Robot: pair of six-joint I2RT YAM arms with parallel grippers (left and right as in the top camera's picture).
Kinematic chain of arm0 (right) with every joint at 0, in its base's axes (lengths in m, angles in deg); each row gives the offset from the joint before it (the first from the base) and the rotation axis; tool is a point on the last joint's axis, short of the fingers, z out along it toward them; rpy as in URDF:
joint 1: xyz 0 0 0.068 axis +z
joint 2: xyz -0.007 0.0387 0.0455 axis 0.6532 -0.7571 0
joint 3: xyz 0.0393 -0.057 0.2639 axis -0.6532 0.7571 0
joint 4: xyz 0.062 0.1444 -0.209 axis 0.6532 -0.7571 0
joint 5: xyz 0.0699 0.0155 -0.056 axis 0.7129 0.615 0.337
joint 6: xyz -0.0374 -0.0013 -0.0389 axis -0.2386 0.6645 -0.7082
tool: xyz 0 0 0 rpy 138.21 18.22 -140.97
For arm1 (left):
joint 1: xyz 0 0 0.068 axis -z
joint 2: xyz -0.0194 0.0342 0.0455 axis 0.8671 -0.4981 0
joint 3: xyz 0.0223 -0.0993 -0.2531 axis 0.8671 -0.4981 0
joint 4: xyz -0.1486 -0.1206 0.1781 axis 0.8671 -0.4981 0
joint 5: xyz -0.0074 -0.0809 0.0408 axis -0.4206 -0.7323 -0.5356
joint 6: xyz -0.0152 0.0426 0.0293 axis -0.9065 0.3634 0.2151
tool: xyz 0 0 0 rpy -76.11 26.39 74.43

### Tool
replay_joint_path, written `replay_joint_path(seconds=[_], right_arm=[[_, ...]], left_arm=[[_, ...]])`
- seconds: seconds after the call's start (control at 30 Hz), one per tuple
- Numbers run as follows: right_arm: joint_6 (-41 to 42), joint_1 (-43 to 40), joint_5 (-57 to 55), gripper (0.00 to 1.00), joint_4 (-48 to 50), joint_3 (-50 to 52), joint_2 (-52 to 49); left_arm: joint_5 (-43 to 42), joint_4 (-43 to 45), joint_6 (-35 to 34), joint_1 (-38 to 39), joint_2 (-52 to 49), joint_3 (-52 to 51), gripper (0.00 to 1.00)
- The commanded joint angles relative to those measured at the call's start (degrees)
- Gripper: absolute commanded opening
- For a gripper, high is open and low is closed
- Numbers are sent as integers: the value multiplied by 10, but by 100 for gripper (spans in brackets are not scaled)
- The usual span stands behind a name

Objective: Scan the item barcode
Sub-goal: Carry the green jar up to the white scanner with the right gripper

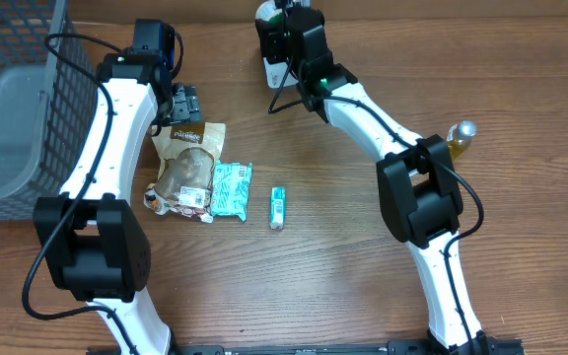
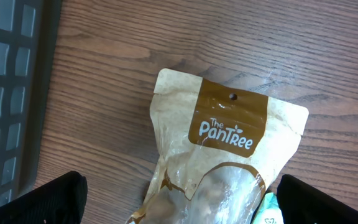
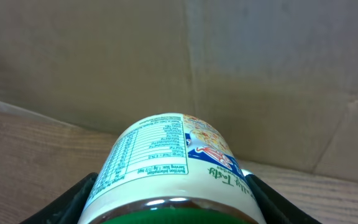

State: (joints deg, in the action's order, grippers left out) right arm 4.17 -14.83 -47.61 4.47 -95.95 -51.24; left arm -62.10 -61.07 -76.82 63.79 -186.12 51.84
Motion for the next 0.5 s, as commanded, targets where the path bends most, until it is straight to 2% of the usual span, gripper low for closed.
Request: replay_joint_path(seconds=[0.0,0.27,0.47], right_arm=[[-4,-3,-7,17,21,-4,-8],[-4,-6,-7,17,46,-4,-34],[-4,-11,-7,21,73,-4,-46]], left_arm=[[8,1,0,2,2,7,100],[8,1,0,2,2,7,100],[8,1,0,2,2,7,100]])
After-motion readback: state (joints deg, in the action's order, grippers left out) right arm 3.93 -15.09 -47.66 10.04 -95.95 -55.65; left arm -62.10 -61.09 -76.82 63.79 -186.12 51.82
